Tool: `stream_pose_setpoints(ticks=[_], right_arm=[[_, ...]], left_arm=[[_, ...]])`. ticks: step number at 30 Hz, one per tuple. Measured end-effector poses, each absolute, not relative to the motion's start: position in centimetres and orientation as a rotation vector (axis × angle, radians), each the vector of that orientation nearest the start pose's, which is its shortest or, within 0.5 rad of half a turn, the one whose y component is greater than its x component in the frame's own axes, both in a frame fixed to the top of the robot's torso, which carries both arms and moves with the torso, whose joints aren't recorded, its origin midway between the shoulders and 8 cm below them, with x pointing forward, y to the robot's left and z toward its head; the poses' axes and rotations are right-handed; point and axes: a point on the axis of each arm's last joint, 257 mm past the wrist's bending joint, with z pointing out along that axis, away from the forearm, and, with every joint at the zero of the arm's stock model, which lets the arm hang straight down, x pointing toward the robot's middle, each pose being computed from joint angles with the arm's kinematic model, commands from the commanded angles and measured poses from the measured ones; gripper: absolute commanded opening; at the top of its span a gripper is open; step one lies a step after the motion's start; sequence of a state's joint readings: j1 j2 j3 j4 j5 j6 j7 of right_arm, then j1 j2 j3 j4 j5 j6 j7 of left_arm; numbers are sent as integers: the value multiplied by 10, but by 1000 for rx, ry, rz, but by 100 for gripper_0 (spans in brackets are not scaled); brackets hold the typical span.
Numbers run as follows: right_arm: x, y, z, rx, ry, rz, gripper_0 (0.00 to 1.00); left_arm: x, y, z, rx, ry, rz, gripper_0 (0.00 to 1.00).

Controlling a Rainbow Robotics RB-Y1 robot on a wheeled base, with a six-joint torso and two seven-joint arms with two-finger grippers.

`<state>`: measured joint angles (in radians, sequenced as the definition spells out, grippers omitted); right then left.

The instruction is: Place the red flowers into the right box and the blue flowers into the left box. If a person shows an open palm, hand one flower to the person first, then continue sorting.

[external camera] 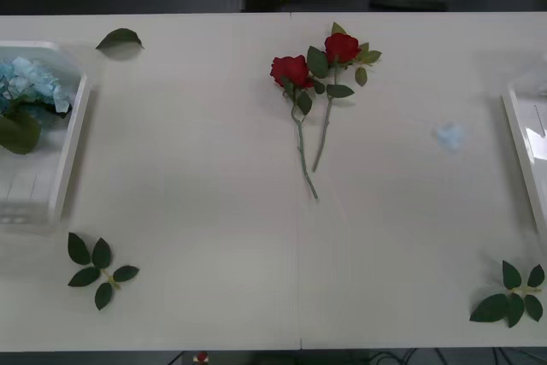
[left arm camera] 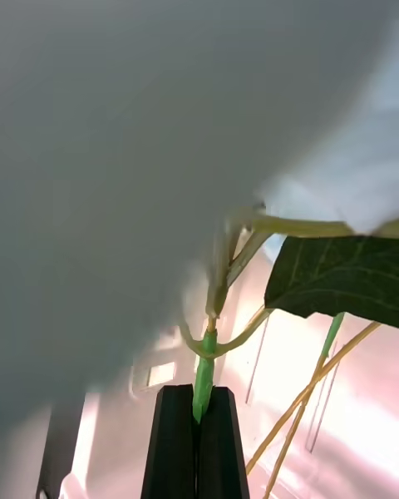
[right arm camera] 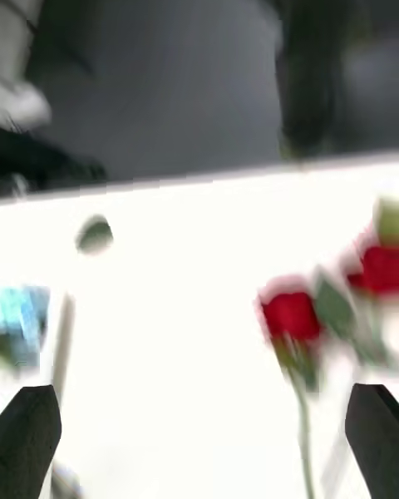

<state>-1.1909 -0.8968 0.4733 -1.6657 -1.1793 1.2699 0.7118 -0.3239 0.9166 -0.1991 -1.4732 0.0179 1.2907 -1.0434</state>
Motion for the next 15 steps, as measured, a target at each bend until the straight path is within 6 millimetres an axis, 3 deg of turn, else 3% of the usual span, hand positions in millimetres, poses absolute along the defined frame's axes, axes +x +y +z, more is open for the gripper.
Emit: stream_pose_setpoints(ticks=[6, 11, 13, 15], right_arm=[[512, -139, 2, 100, 2530, 588, 100], [501, -157, -63, 390, 2645, 570, 100], [504, -154, -90, 451, 2664, 556, 100], [510, -150, -116, 489, 2675, 530, 100]], left_arm=[[491, 590, -187, -324, 2272, 954, 0], [498, 591, -179, -326, 2236, 995, 4], [503, 589, -182, -321, 2227, 999, 10], [506, 586, -187, -312, 2224, 995, 40]])
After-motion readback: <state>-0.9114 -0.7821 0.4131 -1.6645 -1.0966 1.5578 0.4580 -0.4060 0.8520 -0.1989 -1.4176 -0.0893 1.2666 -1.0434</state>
